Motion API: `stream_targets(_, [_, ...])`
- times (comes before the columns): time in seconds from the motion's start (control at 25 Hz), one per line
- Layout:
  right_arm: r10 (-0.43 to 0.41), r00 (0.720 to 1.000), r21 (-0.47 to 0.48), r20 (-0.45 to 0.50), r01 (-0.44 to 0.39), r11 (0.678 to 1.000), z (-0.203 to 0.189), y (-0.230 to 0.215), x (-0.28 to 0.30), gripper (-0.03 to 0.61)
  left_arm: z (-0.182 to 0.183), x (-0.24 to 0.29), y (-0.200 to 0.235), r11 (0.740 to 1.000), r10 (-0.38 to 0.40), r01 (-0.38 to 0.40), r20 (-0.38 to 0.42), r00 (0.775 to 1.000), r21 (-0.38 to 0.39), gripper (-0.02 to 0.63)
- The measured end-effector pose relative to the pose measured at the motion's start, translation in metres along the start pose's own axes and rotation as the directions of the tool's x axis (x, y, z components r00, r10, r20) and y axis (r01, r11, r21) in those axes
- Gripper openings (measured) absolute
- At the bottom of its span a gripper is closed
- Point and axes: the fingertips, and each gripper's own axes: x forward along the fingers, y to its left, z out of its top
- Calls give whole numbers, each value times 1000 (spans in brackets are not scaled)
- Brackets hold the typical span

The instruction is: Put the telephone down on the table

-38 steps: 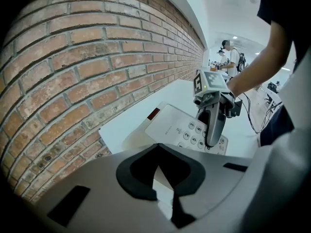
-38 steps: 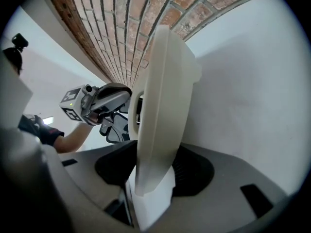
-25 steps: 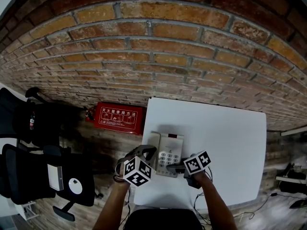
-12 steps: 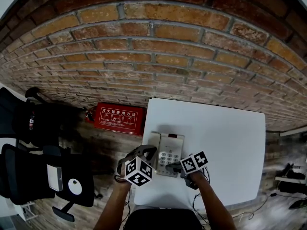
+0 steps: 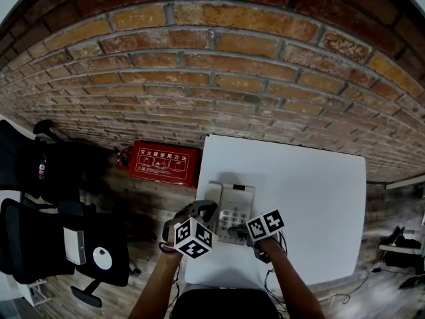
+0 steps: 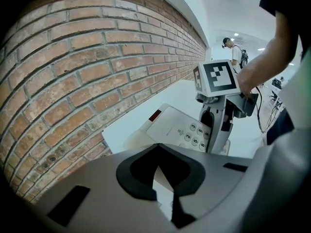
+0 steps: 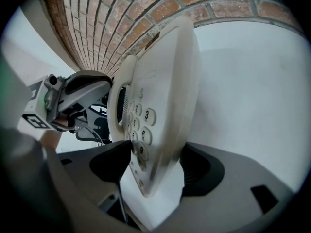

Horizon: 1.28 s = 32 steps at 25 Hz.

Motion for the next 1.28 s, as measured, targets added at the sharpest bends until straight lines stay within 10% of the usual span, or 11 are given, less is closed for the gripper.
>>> stream_targets(1.28, [-221,975,-54,-18,220,974,-2,-17,-6,311,7,6,-10,999,28,-28,4,1000,45,8])
